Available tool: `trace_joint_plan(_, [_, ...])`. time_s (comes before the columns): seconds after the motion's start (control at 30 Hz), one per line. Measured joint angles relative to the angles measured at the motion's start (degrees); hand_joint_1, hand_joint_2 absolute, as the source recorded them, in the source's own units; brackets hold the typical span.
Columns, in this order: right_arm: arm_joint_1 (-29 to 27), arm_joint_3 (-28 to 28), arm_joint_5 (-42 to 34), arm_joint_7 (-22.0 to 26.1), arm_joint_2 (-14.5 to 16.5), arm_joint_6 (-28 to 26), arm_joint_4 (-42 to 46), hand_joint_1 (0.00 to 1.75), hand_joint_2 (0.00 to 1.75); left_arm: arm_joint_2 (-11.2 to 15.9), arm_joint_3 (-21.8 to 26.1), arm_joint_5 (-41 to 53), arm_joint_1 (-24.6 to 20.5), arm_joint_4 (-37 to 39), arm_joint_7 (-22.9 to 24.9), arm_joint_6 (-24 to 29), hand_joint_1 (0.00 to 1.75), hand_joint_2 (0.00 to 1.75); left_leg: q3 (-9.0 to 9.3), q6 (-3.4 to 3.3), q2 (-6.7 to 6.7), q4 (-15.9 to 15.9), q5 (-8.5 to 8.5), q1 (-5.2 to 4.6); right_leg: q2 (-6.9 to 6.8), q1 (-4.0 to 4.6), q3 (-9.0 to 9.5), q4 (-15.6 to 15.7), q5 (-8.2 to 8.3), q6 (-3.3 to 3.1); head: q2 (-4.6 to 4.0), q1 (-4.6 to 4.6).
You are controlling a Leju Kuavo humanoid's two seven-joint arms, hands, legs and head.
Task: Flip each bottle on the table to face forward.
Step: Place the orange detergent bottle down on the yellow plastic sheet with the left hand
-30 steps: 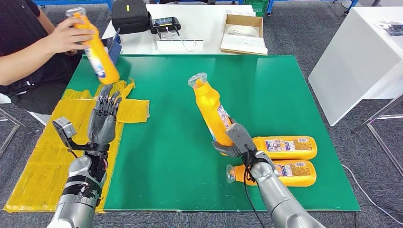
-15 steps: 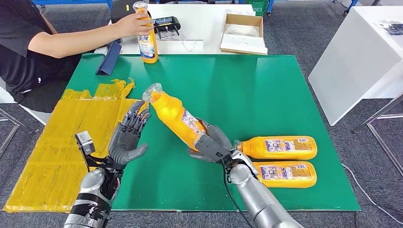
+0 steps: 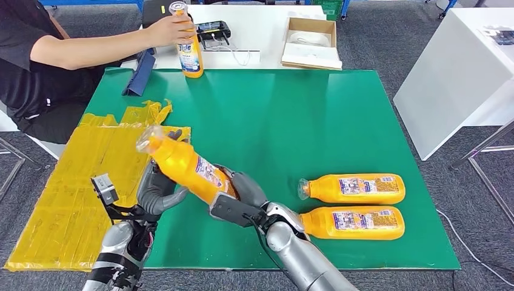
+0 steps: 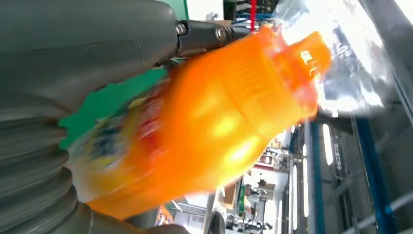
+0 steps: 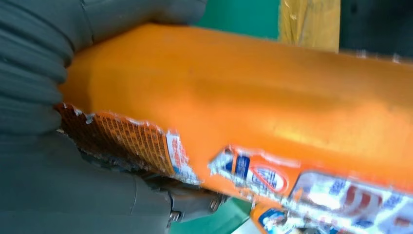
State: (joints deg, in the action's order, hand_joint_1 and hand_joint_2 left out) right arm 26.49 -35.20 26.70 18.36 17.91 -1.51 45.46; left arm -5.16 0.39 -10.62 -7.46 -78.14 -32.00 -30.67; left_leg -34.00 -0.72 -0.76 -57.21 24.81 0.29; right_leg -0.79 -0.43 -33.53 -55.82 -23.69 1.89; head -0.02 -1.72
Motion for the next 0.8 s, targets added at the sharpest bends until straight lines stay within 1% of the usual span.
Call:
trace_joint_plan(0.23, [-0.5, -2.5, 1.6, -0.4, 0.7, -0.3, -0.6, 1.75, 1.75, 0.0, 0.1, 0.0, 0.0, 0.0, 0.0, 0.4, 0.00, 1.75, -0.03, 0.00, -0.01, 0.0, 0.00, 0.01, 0.01, 0.01, -0.04, 0.0, 0.00, 0.00, 0.00, 0.00])
trace_joint_plan(0.27, [-0.5, -3.0, 1.9, -0.5, 1.0, -0.3, -0.9, 1.75, 1.75, 0.0, 0.2, 0.0, 0.0, 0.0, -0.1, 0.5, 0.11, 1.75, -0.03, 0.00, -0.02, 0.0, 0.00, 0.01, 0.01, 0.01, -0.05, 0.0, 0.00, 0.00, 0.00, -0.01])
trace_joint_plan(0.37, [-0.5, -4.9, 1.9, -1.0, 1.7, -0.4, -1.7, 1.75, 1.75, 0.0, 0.5, -0.1, 0.0, 0.2, -0.1, 0.6, 1.42, 1.75, -0.03, 0.00, -0.02, 0.0, 0.00, 0.01, 0.01, 0.01, -0.06, 0.0, 0.00, 0.00, 0.00, 0.00])
trace_joint_plan(0.4, [-0.5, -5.7, 1.5, -1.2, 1.8, -0.4, -1.9, 1.75, 1.75, 0.0, 0.5, -0.4, 0.0, 0.3, -0.1, 0.5, 1.75, 1.75, -0.03, 0.00, -0.02, 0.0, 0.00, 0.01, 0.01, 0.01, -0.06, 0.0, 0.00, 0.00, 0.00, 0.01])
trace_joint_plan(0.57, [-0.1, -9.1, -0.9, -1.7, 2.2, -1.5, -3.2, 1.75, 1.75, 0.0, 0.6, -1.1, 0.1, 0.9, -0.8, -0.7, 1.75, 1.75, -0.04, 0.00, -0.02, 0.0, 0.00, 0.00, 0.01, 0.00, -0.07, 0.0, 0.00, 0.00, 0.00, 0.01])
trace_joint_plan(0.8, [0.7, -9.7, -1.0, -0.6, 2.3, -2.4, -5.2, 1.75, 1.75, 0.0, 0.6, 1.2, 0.1, 1.1, -2.5, -0.9, 1.75, 1.75, -0.04, 0.00, -0.02, 0.0, 0.00, 0.00, 0.01, 0.00, -0.07, 0.0, 0.00, 0.00, 0.00, 0.00])
